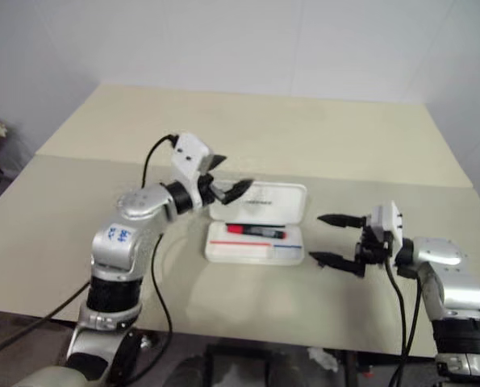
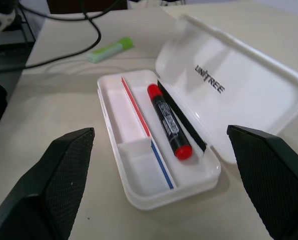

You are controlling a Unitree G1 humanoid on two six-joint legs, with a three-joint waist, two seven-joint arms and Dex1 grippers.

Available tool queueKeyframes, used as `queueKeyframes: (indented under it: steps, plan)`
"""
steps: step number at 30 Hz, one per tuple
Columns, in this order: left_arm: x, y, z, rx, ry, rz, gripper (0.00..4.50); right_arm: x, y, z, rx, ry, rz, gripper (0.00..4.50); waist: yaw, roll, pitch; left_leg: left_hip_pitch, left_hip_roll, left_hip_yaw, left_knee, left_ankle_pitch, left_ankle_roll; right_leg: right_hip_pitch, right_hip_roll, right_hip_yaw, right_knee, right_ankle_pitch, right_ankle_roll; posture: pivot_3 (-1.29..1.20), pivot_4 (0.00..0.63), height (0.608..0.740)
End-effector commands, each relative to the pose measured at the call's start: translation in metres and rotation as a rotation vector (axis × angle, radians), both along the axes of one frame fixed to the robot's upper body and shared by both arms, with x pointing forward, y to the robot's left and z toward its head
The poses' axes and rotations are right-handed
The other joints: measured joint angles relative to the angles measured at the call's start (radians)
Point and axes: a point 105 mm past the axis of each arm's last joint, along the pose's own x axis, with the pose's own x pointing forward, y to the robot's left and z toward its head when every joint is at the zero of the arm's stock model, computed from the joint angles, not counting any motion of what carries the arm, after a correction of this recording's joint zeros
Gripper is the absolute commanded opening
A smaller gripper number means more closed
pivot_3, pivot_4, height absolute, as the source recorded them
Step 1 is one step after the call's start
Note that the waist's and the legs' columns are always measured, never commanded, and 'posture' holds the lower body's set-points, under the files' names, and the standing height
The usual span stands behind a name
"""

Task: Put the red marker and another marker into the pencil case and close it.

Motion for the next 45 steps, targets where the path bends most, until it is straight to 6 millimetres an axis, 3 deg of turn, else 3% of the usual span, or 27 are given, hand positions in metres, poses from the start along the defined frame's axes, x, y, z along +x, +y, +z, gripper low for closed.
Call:
queueKeyframes:
  steps: [1,6,9,14,18,30,43,45]
  plan:
    - [-0.001,0.026,0.003,-0.081,0.007,0.227,4.48,-0.001,-0.006,0.014,0.018,-0.049,0.069,4.50,0.000,0.000,0.000,0.000,0.000,0.000,0.001,0.000,0.000,0.001,0.000,0.000,-0.001,0.000,0.001,0.00,0.150,0.740]
    - [0.002,0.072,-0.003,-0.338,0.087,0.585,4.48,-0.002,-0.007,0.015,-0.004,-0.049,0.141,4.50,0.000,0.000,0.000,-0.001,-0.001,0.000,0.003,-0.001,0.001,0.002,0.000,0.000,-0.002,0.001,0.002,0.00,0.150,0.740]
    - [0.001,0.085,-0.010,-0.390,0.110,0.694,4.48,0.000,-0.007,0.014,-0.004,-0.048,0.141,4.50,-0.001,0.000,0.000,-0.001,-0.001,0.000,0.002,-0.001,0.002,0.002,0.000,0.000,-0.003,0.001,0.002,0.00,0.150,0.740]
    - [-0.005,0.112,-0.043,-0.479,0.233,0.940,4.48,0.006,-0.002,0.015,-0.013,-0.046,0.141,4.50,-0.002,0.000,0.000,-0.001,-0.001,0.001,0.002,-0.003,0.002,0.001,0.000,0.001,-0.004,0.001,0.002,0.00,0.150,0.740]
    - [-0.012,0.117,-0.058,-0.500,0.274,1.037,4.48,0.010,-0.001,0.015,-0.025,-0.048,0.138,4.50,0.002,-0.001,0.000,-0.002,-0.001,0.001,0.002,-0.003,0.002,0.001,0.000,0.000,-0.005,0.001,0.002,0.00,0.150,0.740]
    - [-0.018,0.096,-0.105,-0.430,0.525,1.041,4.48,0.013,-0.001,0.014,-0.035,-0.054,0.129,4.50,0.000,-0.001,0.000,-0.002,-0.001,0.001,0.002,-0.005,0.002,0.002,0.000,0.000,-0.009,0.002,0.003,0.00,0.150,0.740]
    - [-0.019,0.105,-0.120,-0.312,0.615,1.070,4.48,0.024,-0.002,0.020,-0.046,-0.082,0.110,4.50,0.000,0.000,0.000,-0.001,-0.001,0.002,0.002,-0.006,0.002,0.003,0.000,0.001,-0.011,0.002,0.003,0.00,0.150,0.740]
    - [-0.021,0.107,-0.125,-0.324,0.638,1.086,4.07,0.025,-0.003,0.020,-0.045,-0.087,0.108,4.50,0.000,0.001,-0.001,-0.001,-0.001,0.002,0.002,-0.006,0.002,0.003,0.000,0.001,-0.011,0.002,0.003,0.00,0.150,0.740]
